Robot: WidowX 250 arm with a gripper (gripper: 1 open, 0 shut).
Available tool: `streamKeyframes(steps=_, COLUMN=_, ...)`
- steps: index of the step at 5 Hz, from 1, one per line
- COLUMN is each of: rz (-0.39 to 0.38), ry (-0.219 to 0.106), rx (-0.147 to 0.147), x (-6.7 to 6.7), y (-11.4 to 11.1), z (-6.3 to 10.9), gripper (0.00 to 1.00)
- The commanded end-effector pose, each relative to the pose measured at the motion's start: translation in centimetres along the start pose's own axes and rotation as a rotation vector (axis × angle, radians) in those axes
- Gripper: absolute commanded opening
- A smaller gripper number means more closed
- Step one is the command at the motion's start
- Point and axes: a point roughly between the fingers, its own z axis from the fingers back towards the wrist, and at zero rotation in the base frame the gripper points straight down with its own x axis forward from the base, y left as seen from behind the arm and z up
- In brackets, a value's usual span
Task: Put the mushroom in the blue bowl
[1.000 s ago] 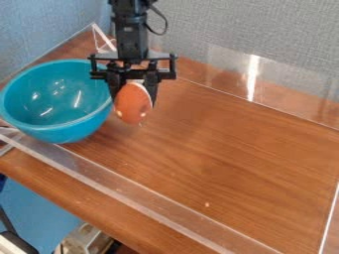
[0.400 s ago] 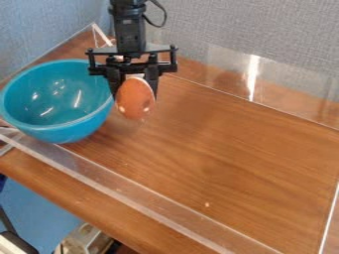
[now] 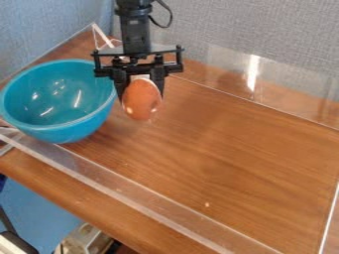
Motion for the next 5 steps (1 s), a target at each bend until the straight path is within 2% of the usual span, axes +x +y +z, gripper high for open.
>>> streamKeyframes(steps=1, rz=0.004, ry=-0.072, rx=-0.029, x=-0.44, y=-0.54, z=2.20, gripper=0.00)
streamKeyframes(steps=5, rz=0.071, ry=-0.075, rx=-0.028, x=-1.34, y=-1.02, z=2.18, gripper=0.00)
